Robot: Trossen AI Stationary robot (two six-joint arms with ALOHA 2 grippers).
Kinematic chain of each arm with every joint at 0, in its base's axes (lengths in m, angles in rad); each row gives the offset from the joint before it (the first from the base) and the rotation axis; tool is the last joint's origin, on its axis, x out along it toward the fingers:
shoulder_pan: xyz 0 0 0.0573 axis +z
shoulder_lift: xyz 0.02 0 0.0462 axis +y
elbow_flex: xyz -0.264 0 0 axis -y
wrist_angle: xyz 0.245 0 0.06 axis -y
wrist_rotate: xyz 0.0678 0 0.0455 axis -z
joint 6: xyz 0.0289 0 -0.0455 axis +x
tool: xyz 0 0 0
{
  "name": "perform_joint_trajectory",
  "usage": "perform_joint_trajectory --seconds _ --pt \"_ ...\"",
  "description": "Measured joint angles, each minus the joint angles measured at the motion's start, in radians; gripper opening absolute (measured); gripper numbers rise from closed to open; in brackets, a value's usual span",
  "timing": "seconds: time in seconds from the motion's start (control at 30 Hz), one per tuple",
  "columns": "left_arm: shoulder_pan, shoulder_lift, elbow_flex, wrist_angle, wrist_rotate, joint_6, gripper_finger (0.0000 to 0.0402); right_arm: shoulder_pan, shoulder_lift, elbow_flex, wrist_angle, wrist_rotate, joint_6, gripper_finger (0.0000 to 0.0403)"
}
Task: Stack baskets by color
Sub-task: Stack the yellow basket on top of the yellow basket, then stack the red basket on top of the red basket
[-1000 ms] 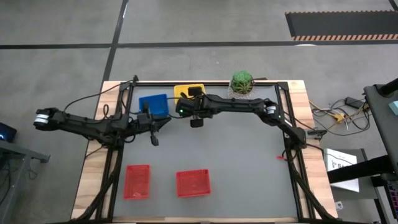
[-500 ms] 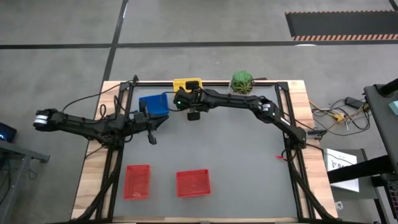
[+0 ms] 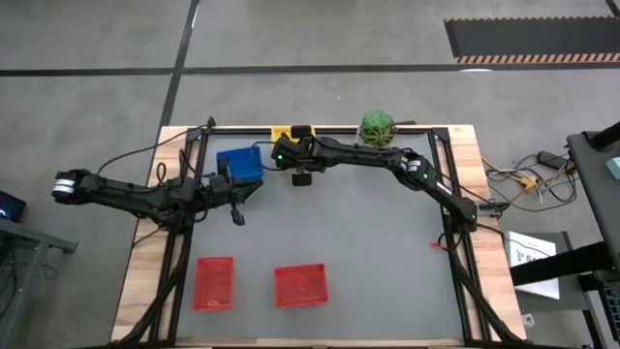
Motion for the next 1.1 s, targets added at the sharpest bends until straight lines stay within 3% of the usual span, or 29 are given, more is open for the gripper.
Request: perform_joint_trajectory --seconds 0.27,0.47,0.7,0.93,1.1 --pt "0.000 -0.001 0.000 -0.002 0.000 0.001 0.0000 0.001 0.000 0.000 0.002 0.002 0.027 0.0119" --pt "0.000 0.001 0.000 0.001 -0.001 0.001 0.0000 0.016 -0.021 0.000 -0.011 0.003 0.072 0.0150" --pt "0.000 0.005 0.000 0.003 -0.003 0.007 0.0000 0.048 -0.083 -0.001 -0.090 -0.005 0.153 0.0156" --pt "0.000 0.007 0.000 -0.001 -0.004 0.007 0.0000 0.073 -0.174 -0.035 -0.173 -0.183 0.294 0.0145" --pt "0.000 0.013 0.000 -0.002 -0.003 0.000 0.0000 0.116 -0.271 -0.175 -0.146 -0.237 0.352 0.0137"
